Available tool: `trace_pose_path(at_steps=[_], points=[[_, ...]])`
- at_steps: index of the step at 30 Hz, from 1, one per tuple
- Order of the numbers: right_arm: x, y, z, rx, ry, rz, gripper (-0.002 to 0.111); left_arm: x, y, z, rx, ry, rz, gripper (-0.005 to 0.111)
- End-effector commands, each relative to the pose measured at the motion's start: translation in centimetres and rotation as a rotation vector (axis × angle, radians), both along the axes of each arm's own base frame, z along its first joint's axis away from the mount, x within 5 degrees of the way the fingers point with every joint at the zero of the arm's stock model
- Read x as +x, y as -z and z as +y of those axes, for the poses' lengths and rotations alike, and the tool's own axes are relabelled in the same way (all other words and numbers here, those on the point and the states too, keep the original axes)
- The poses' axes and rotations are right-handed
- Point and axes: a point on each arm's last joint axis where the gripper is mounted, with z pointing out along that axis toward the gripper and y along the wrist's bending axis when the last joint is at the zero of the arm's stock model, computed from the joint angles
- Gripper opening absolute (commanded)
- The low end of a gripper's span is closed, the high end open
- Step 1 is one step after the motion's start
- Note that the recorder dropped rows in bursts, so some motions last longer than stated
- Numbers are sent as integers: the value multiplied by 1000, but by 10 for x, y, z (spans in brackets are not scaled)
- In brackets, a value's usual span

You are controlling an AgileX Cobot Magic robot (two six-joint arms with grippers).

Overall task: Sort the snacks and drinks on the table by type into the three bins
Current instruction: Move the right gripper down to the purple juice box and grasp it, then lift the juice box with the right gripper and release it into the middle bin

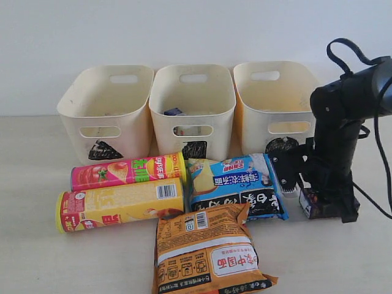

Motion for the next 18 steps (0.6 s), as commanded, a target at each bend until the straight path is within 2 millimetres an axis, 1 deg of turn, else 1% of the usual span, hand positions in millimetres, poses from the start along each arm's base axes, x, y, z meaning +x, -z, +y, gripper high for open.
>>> trace_pose_path(at_steps=[1,6,11,13,16,18], points=[[-7,-43,-5,14,58,-72,0,0,1,0,6,-3,5,4],[-19,-94,-8,70,95,-201,0,0,1,0,6,-3,5,4],[-34,-137,-8,188,193,-323,0,0,1,0,6,-3,5,4],[-39,-150,-6,267,244,-364,0,0,1,0,6,-3,5,4],[-44,-167,2,449,354,-410,0,0,1,0,6,-3,5,4],[-43,-178,10,607,430,-438,0,0,1,0,6,-3,5,4]])
